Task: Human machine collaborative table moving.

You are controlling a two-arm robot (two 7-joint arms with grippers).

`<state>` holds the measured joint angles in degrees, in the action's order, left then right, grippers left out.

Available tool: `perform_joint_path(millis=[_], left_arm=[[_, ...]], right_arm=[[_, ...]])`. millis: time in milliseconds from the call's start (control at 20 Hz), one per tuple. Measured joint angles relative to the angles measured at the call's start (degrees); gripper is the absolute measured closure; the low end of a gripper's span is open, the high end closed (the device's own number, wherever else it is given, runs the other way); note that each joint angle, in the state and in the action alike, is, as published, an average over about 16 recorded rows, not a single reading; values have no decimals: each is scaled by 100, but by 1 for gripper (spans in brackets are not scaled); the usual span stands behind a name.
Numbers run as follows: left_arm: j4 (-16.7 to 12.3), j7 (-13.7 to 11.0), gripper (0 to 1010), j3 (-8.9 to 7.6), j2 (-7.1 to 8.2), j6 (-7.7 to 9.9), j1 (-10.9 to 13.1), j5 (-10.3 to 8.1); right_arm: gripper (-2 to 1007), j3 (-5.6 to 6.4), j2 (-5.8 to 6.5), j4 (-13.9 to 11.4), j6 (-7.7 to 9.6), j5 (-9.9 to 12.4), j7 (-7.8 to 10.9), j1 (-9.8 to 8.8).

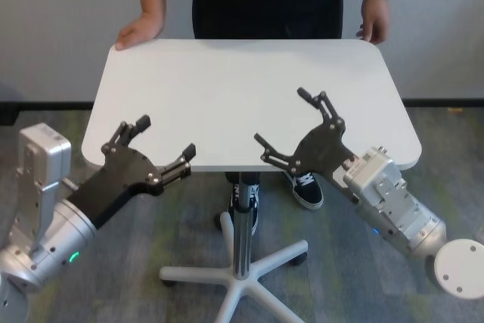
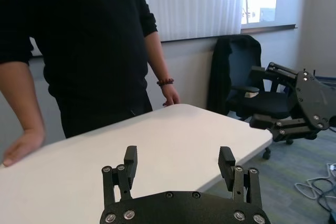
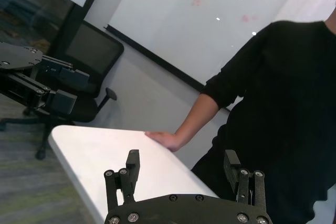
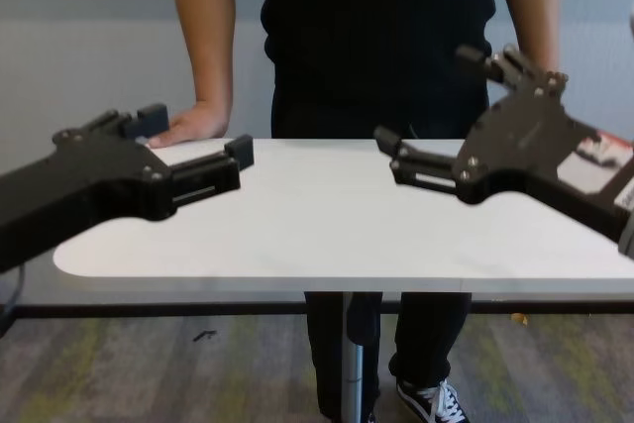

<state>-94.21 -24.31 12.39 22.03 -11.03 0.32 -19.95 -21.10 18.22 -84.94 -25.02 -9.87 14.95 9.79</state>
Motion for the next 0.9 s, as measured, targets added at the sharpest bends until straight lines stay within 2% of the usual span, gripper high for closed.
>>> perform_joint_path(millis=[250, 550, 700, 900], left_arm=[[179, 265, 9, -34, -26, -510, -173, 475], [390, 445, 9, -66, -82, -945, -320, 850], [457, 498, 9, -73, -107, -1096, -352, 974], [456, 442, 9, -68, -109, -1080, -351, 956]], right_arm=[[0, -1, -17, -104, -93, -385, -199, 67], [0, -34, -47, -118, -216, -703, -351, 144], [0, -52, -58, -103, -257, -802, -388, 165], [0, -53, -56, -95, -257, -777, -360, 167]])
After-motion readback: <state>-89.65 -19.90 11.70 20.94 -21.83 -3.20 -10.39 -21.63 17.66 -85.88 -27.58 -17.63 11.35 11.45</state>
